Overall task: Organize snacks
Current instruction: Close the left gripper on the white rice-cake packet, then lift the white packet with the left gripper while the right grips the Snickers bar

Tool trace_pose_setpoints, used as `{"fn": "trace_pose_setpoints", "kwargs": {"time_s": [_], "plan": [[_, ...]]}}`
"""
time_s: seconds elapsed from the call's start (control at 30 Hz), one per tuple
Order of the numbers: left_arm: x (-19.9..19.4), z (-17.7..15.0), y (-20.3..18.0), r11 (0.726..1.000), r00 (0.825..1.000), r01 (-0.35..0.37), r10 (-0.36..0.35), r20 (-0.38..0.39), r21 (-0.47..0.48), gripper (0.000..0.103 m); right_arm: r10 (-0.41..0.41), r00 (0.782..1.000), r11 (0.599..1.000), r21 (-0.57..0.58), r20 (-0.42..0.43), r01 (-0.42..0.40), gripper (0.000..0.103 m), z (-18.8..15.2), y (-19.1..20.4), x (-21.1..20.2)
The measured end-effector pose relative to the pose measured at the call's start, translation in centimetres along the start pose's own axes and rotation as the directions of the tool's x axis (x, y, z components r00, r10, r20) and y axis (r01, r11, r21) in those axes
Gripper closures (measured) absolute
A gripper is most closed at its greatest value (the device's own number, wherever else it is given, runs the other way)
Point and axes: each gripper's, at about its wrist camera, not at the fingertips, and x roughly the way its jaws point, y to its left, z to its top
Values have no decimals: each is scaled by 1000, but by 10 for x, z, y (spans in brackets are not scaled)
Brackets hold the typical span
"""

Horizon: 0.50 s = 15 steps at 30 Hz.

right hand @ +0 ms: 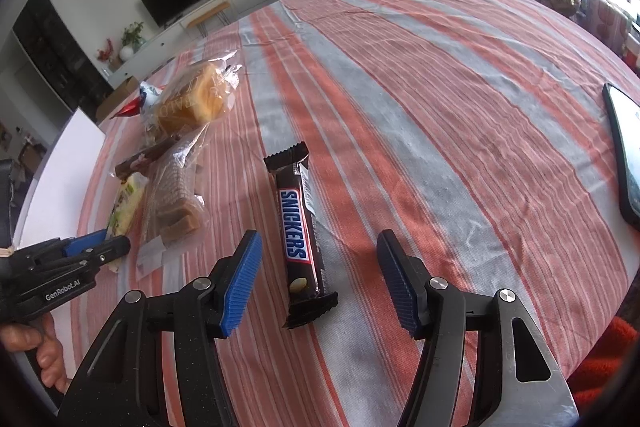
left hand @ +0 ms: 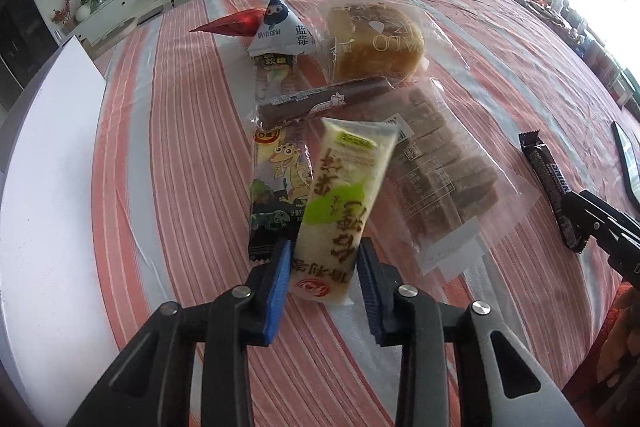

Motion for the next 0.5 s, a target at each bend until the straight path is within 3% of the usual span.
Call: {"fn": "trace_pose_setpoints", "kwargs": {"time_s": [0.27, 0.5], "plan": [[-19, -27, 12, 991, 996, 84, -86, -16, -104, 73, 6, 1000, 1000, 8, 1, -6, 40, 0, -1, 0], [-39, -56, -9, 990, 992, 121, -123, -25, -66, 71, 26, 1000, 999, 36, 4, -26, 40, 0, -6, -2]]}}
